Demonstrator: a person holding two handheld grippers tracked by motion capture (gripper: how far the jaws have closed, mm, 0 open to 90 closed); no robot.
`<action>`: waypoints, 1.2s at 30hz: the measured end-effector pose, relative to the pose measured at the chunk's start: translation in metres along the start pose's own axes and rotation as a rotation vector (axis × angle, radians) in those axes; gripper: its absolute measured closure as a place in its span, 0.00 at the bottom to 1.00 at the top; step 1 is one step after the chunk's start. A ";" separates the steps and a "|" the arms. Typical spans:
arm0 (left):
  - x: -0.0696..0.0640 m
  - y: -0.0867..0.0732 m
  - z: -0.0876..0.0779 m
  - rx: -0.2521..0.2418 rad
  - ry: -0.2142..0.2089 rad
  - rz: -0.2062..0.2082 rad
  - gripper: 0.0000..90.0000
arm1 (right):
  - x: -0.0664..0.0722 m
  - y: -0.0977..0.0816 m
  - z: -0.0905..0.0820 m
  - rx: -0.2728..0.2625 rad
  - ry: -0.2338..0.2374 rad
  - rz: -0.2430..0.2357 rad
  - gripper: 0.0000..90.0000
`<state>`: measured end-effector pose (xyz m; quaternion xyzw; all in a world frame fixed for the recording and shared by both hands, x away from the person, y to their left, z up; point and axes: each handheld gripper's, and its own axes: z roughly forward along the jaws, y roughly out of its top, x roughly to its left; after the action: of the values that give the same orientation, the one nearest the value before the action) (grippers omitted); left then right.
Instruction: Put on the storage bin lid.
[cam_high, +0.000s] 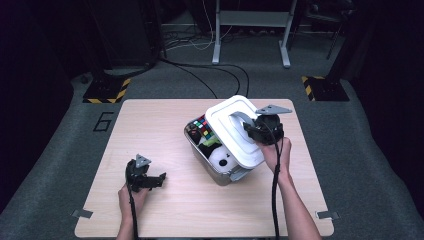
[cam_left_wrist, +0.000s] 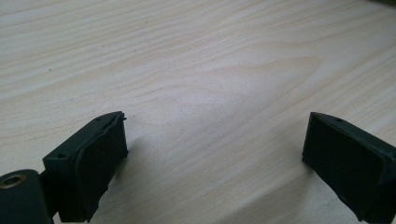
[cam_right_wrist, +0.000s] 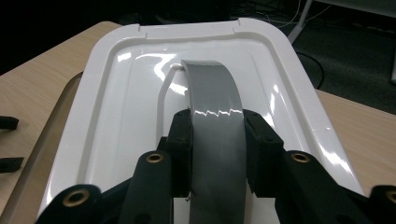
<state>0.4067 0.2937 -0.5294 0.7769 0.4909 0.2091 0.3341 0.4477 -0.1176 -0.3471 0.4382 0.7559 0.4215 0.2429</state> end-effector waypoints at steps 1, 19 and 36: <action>0.000 0.000 0.000 -0.007 0.003 -0.006 0.07 | 0.003 0.001 0.001 0.004 0.002 -0.002 0.74; -0.001 0.000 0.001 -0.009 0.002 -0.007 0.07 | 0.053 0.004 0.026 0.029 0.051 -0.007 0.74; 0.000 0.000 0.000 -0.006 0.001 0.003 0.07 | 0.067 -0.009 0.039 0.045 0.005 -0.026 0.74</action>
<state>0.4068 0.2933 -0.5297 0.7764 0.4893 0.2117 0.3359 0.4394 -0.0455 -0.3753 0.4329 0.7714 0.4020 0.2365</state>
